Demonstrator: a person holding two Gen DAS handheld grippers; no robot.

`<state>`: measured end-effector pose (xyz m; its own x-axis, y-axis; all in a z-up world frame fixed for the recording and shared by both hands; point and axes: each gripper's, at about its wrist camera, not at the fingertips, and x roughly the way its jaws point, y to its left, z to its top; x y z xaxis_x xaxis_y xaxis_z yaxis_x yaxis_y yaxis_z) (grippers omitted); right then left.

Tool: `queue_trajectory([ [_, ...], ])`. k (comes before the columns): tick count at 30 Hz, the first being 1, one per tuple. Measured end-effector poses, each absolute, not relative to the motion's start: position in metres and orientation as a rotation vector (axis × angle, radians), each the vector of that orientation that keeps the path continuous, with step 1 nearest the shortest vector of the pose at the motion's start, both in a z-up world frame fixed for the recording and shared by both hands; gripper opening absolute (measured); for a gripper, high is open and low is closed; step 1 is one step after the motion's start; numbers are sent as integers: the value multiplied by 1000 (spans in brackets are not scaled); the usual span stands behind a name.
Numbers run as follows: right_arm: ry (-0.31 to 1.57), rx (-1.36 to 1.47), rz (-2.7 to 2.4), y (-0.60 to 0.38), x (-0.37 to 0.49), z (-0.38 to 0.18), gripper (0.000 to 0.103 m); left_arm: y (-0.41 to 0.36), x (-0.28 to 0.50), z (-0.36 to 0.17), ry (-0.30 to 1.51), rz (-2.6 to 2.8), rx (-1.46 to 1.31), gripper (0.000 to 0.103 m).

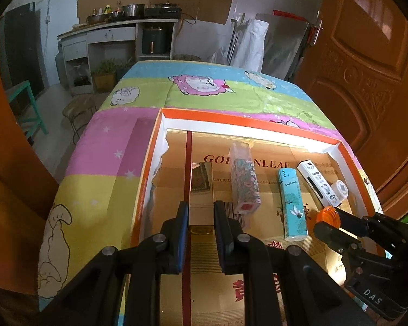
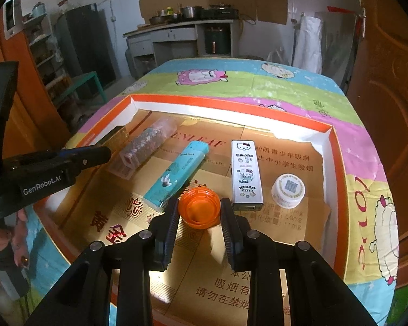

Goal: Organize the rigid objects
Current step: 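Lower and release the gold box in the tray while right releases the orange cap there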

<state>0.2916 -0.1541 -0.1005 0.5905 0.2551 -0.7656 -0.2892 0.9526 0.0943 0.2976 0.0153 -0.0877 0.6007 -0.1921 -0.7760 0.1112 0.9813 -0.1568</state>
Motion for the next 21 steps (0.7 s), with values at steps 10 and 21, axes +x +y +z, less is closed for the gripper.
queue_trajectory([
  [10,899,-59,309,-152,295,-105,31,13,299,-94,918,-176,-87,18],
  [21,888,-42,310,-153,293,-106,31,15,296,-95,903,-182,-101,25],
])
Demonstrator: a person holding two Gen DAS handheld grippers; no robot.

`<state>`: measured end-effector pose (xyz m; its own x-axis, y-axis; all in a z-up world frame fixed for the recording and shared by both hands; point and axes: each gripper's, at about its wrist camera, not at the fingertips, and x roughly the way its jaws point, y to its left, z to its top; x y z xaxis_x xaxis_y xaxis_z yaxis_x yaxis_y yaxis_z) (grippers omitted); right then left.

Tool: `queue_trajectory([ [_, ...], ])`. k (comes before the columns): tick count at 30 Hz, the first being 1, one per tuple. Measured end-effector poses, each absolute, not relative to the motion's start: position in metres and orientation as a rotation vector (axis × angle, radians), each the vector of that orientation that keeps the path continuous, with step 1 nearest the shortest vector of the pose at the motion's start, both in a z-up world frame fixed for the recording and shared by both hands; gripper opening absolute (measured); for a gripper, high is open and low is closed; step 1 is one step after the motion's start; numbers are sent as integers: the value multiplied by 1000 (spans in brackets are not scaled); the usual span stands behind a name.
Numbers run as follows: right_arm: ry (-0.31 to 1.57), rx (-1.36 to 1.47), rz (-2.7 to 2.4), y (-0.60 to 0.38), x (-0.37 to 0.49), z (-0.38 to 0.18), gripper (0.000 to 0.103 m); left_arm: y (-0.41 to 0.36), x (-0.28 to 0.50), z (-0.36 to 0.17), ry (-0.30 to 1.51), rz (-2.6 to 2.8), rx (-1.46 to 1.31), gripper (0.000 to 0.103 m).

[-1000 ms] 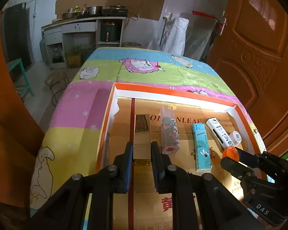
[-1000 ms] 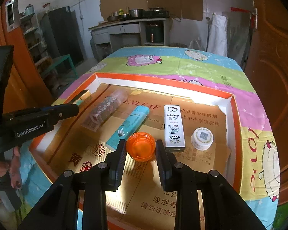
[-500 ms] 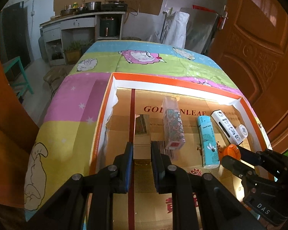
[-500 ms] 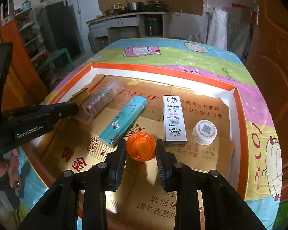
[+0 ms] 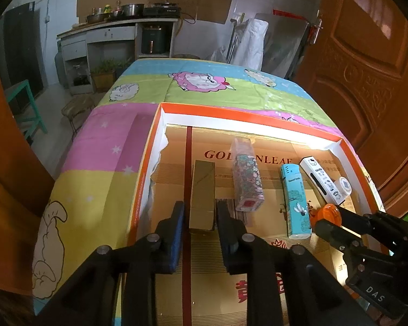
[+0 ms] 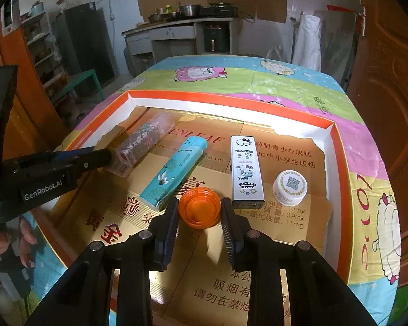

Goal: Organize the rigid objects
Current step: 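Lower and release the gold box in the tray while right releases the orange cap there, then withdraw both open tools from the tray toward the remaining caps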

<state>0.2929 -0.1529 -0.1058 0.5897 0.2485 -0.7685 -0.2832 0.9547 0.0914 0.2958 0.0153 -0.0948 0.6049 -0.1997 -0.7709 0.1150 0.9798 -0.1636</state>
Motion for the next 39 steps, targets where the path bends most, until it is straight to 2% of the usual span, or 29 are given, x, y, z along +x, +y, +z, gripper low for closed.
queue_trajectory([
  [6,885,-39,307,-154,293,-106,40,15,293,-92,892,-190,-105,39],
  [39,833,-19,288,-155,243,-64,40,21,248,-54,828,-174,-117,40],
])
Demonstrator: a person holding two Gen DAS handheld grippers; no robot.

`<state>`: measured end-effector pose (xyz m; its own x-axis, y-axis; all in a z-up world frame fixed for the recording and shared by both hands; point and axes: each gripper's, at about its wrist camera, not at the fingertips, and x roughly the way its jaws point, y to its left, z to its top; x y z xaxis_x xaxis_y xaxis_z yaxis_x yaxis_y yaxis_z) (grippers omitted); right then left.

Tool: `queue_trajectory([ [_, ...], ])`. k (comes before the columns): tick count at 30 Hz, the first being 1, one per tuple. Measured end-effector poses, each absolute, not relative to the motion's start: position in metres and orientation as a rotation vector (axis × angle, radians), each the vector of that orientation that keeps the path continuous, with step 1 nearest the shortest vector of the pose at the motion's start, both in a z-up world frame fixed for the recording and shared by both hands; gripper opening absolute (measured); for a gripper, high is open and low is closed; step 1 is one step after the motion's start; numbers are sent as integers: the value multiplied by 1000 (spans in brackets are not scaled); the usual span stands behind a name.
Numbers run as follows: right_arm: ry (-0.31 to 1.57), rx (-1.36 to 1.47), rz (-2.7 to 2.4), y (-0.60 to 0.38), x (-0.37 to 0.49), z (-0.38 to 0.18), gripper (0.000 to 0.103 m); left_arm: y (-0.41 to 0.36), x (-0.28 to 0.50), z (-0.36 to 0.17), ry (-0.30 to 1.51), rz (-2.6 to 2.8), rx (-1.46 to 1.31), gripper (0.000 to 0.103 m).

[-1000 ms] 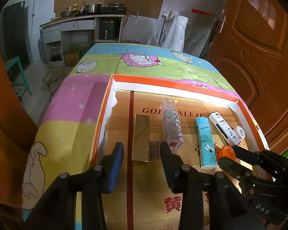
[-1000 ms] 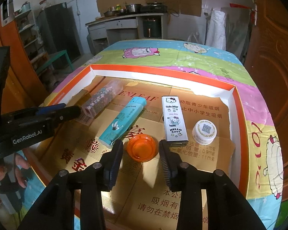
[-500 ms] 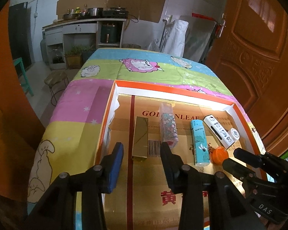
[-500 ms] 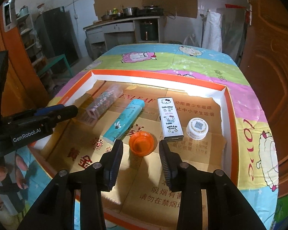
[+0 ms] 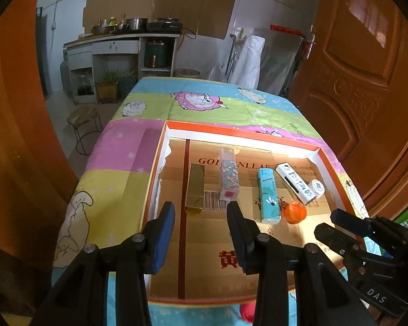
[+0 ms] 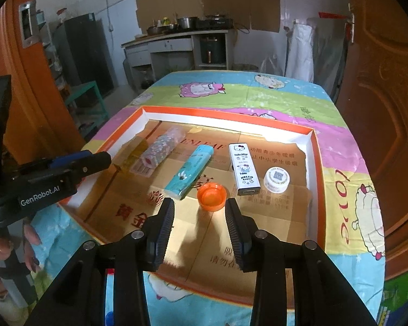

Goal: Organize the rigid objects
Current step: 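Withdraw both open tools from the tray toward the remaining caps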

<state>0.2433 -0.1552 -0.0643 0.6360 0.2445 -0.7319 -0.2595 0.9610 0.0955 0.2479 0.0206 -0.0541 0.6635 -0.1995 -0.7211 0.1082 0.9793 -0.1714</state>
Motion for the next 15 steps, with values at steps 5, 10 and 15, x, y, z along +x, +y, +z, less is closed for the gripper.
queue_trajectory([
  [5,815,-23,291,-156,229,-53,40,19,231,-46,818,-178,-112,40],
  [10,799,-22,283,-157,213,-41,40,15,217,-39,810,-186,-100,40],
  [15,794,-10,279,-160,193,-37,40,12,202,-34,805,-192,-82,40],
])
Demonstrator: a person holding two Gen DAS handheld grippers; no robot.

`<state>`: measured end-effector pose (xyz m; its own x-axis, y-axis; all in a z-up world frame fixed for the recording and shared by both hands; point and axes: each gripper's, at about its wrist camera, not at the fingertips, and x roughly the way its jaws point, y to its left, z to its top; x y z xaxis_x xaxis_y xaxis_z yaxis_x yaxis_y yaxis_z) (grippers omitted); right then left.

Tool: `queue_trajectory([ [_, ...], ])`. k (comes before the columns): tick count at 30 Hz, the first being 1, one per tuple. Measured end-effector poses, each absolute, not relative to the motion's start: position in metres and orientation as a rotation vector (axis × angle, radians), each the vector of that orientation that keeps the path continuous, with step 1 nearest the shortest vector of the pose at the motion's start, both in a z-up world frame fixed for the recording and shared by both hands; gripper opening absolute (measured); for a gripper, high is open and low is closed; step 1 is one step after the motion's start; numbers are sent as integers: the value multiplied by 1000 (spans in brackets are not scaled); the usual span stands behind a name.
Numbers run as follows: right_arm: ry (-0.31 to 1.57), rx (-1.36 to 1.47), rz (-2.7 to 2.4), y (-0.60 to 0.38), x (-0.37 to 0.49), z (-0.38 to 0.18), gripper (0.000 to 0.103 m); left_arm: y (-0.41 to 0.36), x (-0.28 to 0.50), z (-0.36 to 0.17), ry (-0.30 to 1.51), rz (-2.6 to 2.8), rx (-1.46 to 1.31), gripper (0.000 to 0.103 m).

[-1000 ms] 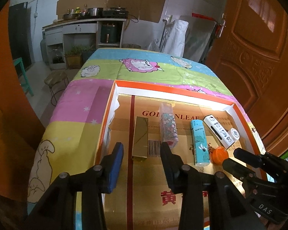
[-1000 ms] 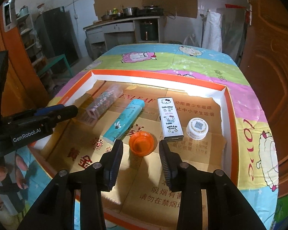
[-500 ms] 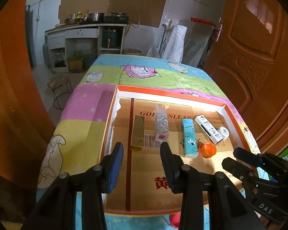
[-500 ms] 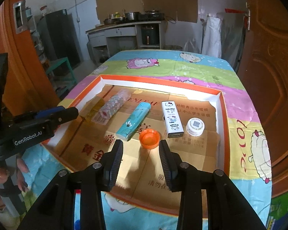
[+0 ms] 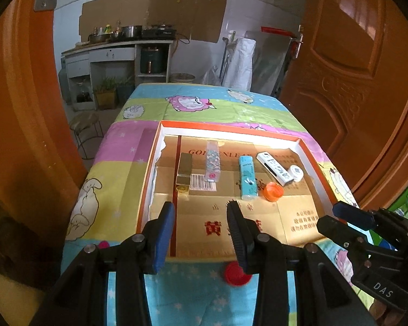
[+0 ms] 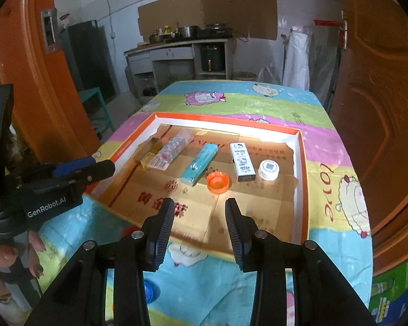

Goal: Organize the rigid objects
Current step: 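Withdraw both open tools from the tray toward the remaining caps, then grasp the black cap with left tool while right grasps the yellow-orange cap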

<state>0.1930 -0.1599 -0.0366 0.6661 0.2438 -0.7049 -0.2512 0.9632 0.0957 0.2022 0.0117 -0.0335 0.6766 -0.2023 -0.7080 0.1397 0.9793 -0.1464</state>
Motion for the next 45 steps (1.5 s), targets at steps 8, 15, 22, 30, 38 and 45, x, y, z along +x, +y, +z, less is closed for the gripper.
queue_trajectory([
  [8,793,2,270,-164,168,-33,40,10,180,-29,801,-198,-68,40],
  [15,791,9,267,-167,150,-32,40,6,163,-27,800,-208,-52,40],
  [22,796,11,262,-167,137,-33,40,4,146,-27,797,-228,-45,40],
  [30,816,17,275,-167,116,-44,40,3,122,-34,797,-258,-55,40],
  [38,853,15,269,-165,101,-60,40,-7,81,-47,781,-341,-37,40],
  [45,854,26,258,-169,91,-62,40,-30,44,-70,810,-438,40,40],
])
